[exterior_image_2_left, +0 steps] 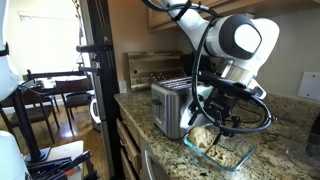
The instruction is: Put a slice of bread in the right compartment of the toaster
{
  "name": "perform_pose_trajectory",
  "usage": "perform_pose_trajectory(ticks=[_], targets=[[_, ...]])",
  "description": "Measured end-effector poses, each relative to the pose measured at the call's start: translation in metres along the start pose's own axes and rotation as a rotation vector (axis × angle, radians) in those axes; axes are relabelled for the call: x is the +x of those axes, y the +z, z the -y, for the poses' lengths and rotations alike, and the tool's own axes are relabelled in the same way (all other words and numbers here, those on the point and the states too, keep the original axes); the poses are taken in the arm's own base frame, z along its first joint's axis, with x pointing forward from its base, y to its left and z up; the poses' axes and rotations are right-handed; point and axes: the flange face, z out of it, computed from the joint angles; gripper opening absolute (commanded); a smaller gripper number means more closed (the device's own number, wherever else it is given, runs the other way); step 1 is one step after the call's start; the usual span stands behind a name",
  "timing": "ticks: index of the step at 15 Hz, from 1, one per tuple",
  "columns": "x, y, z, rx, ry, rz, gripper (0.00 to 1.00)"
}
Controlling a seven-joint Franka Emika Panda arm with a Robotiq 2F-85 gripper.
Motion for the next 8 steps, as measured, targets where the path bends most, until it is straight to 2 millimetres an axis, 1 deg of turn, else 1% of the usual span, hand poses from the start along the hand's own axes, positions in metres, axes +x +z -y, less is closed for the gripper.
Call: perform_pose_trajectory(ticks=[8], targets=[[0.0017,0.0006,0.0028,0.0,-0.006,0.001,1.0]])
